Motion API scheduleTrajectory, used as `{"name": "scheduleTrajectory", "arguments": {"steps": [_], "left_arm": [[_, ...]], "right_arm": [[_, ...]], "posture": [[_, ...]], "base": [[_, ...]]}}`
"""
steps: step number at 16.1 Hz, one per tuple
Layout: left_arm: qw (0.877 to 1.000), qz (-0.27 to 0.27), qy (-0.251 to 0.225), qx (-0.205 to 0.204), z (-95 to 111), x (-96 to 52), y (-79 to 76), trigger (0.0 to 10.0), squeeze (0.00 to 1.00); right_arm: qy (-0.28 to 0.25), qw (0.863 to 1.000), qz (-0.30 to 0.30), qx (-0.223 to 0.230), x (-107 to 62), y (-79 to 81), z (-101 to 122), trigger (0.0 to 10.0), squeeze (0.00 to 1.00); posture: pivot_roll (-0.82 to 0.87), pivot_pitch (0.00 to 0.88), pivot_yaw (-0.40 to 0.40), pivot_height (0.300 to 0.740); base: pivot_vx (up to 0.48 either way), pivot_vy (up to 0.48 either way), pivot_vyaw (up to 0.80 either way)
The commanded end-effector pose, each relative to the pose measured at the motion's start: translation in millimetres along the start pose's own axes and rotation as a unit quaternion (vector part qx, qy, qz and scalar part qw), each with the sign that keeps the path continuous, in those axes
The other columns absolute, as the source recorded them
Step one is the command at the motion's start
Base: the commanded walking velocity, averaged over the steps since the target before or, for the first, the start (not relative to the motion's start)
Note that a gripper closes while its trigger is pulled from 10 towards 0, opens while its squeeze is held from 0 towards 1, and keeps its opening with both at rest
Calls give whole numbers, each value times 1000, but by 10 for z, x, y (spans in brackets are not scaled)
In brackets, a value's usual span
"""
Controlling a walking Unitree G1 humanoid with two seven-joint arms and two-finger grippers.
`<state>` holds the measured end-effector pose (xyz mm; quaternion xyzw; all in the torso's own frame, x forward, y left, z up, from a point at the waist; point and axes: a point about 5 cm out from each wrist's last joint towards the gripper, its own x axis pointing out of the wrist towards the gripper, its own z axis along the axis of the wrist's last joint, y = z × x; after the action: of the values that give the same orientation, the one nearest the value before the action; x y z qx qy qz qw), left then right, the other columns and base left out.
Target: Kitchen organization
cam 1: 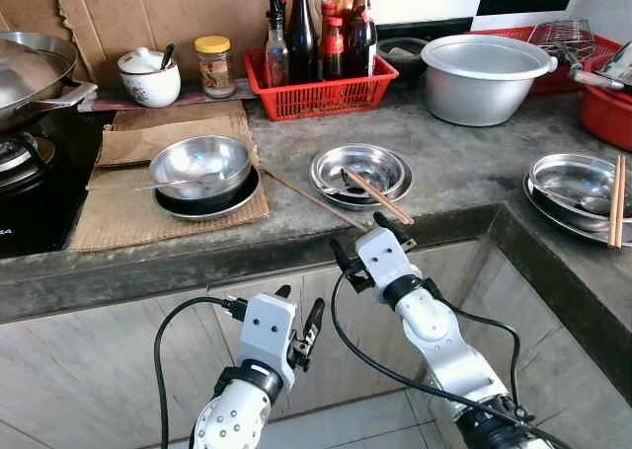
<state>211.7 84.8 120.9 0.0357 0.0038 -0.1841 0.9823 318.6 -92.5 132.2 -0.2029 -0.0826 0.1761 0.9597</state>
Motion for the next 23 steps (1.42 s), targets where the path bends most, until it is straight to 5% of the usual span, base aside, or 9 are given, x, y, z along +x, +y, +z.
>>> {"name": "scheduleTrajectory", "arguments": {"steps": [1,2,3,4,6,7,21,23], "left_arm": [[1000,1,-10,0,47,-15,-11,10000,0],[1000,1,-9,-1,44,-15,-13,10000,0],[1000,0,-9,-1,43,-16,-13,10000,0],[1000,1,-9,-1,42,-16,-13,10000,0],[1000,1,-8,-2,39,-18,-15,10000,0],[1000,1,-7,-2,36,-17,-17,10000,0],[1000,0,-5,-2,19,-20,-23,10000,0],[1000,0,-5,-2,19,-20,-28,10000,0]], "right_arm": [[-5,1000,-9,-1,23,-51,15,9922,0],[-4,1000,-10,-2,28,-57,3,4863,0],[-4,1000,-10,-2,27,-59,1,4392,0],[-4,1000,-11,-2,29,-62,-1,1882,0],[-5,1000,-11,0,30,-71,1,0,0],[-4,1000,-11,-1,30,-70,-3,10000,0],[-2,1000,-24,0,49,-159,-24,10000,0],[-4,1000,-18,0,50,-146,-24,8627,0]], "posture": [[88,79,-32,740],[88,79,-31,740],[88,79,-31,740],[88,79,-32,740],[86,80,-33,740],[86,80,-35,740],[90,65,-33,740],[88,65,-36,740]], "base": [[0,0,0],[0,0,0],[0,0,0],[0,0,0],[0,0,0],[0,0,0],[0,0,0],[0,0,0]]}}
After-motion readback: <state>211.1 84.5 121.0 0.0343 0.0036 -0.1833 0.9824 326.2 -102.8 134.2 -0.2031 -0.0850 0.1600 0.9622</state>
